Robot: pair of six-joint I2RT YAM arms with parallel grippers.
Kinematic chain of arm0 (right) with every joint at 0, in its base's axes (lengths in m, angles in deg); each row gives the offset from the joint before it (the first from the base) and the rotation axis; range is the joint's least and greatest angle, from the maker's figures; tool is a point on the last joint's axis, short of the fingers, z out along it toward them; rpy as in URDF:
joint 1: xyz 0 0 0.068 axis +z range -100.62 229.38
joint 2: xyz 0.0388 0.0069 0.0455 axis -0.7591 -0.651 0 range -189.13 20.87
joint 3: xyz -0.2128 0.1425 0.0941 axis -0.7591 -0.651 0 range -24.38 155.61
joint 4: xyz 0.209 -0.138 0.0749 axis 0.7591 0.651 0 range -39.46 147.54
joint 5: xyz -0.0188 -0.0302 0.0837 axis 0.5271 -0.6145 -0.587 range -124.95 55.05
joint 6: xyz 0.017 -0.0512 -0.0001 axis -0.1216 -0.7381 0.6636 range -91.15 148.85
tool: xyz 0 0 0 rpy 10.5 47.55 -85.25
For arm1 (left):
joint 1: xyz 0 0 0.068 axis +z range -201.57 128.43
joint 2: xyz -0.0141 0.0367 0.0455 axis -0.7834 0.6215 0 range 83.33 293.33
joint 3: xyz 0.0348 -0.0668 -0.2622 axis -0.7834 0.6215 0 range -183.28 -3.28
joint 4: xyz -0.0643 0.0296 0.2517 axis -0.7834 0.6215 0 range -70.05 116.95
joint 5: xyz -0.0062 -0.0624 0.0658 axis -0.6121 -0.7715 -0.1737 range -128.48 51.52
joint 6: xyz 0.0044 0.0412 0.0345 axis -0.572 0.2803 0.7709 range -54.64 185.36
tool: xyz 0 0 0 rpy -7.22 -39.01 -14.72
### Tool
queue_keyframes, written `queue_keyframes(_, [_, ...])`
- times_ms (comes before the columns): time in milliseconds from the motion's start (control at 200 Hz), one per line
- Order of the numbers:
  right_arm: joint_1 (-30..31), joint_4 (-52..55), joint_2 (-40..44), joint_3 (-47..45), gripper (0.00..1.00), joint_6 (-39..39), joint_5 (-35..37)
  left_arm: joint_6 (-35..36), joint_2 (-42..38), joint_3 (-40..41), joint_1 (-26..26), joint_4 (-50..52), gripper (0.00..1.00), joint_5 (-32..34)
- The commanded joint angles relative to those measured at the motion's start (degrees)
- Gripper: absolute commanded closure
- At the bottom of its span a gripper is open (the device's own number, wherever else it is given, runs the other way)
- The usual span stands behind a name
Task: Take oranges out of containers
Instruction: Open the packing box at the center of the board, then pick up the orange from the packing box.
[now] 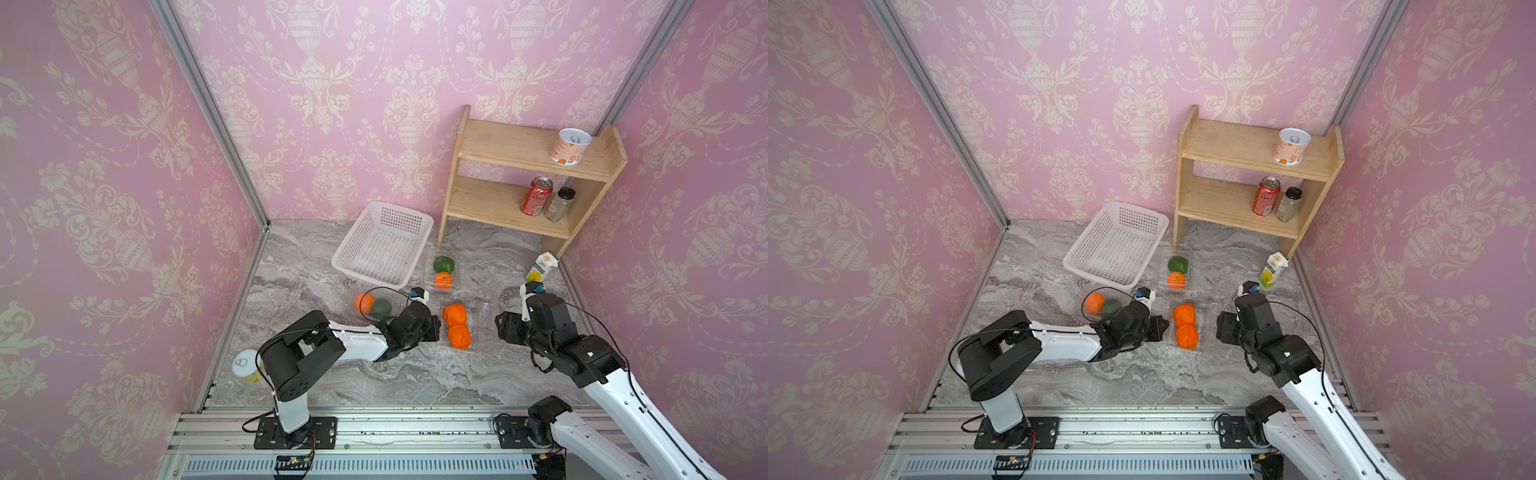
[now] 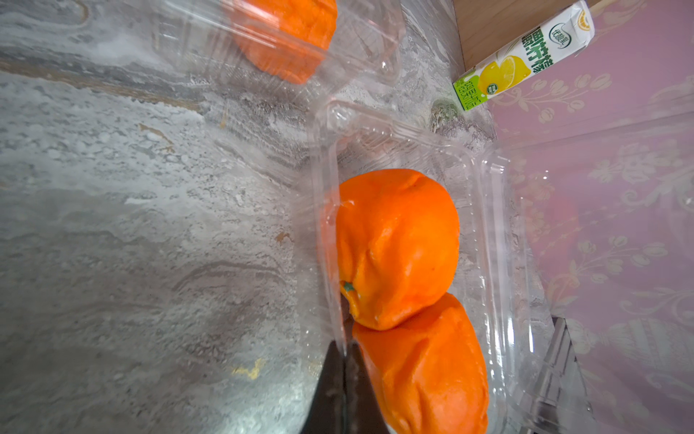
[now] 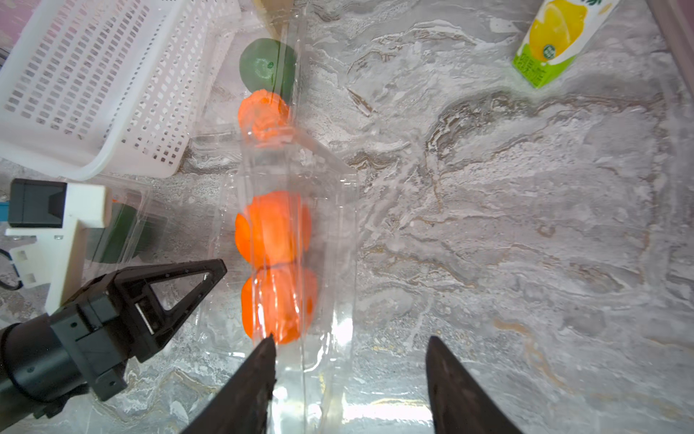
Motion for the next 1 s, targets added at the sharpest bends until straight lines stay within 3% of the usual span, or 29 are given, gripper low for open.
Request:
queue_keyframes(0, [-0.3,5.9,1.6,2.7,0.35,-0.5,3.6,1.3,-2.4,0.6,0.8,1.1,1.00,2.0])
queue_keyframes(90, [-0.4,6.1,2.3,4.0,0.32,-0.5,2.4,1.5,-3.1,1.1,0.8,0.3,1.00,2.3])
queue_keyframes(180, [-0.3,6.2,2.3,5.4,0.22,-1.0,0.5,1.9,-3.7,2.0,0.8,-1.3,0.70,2.4])
queue_keyframes(295, [-0.5,6.1,1.8,6.9,0.18,-1.5,-1.5,2.8,-4.6,2.7,0.7,-3.1,0.55,2.4])
queue_keyframes(385, [-0.5,5.2,1.8,7.0,0.15,-1.6,-2.8,3.7,-5.2,2.6,0.8,-3.2,0.27,2.5])
queue_keyframes(570, [-0.5,1.0,-0.3,4.8,0.13,-1.3,-8.4,6.1,-8.1,3.6,0.8,-4.0,0.01,2.7])
queue_keyframes(725, [-0.4,-5.9,-2.1,2.4,0.14,-3.4,-20.3,9.8,-13.1,7.0,0.8,-6.2,0.01,2.8])
queue_keyframes(996, [0.7,-12.9,-11.5,1.3,0.13,-3.5,-19.7,19.2,-25.1,14.2,0.8,-5.7,0.01,6.7])
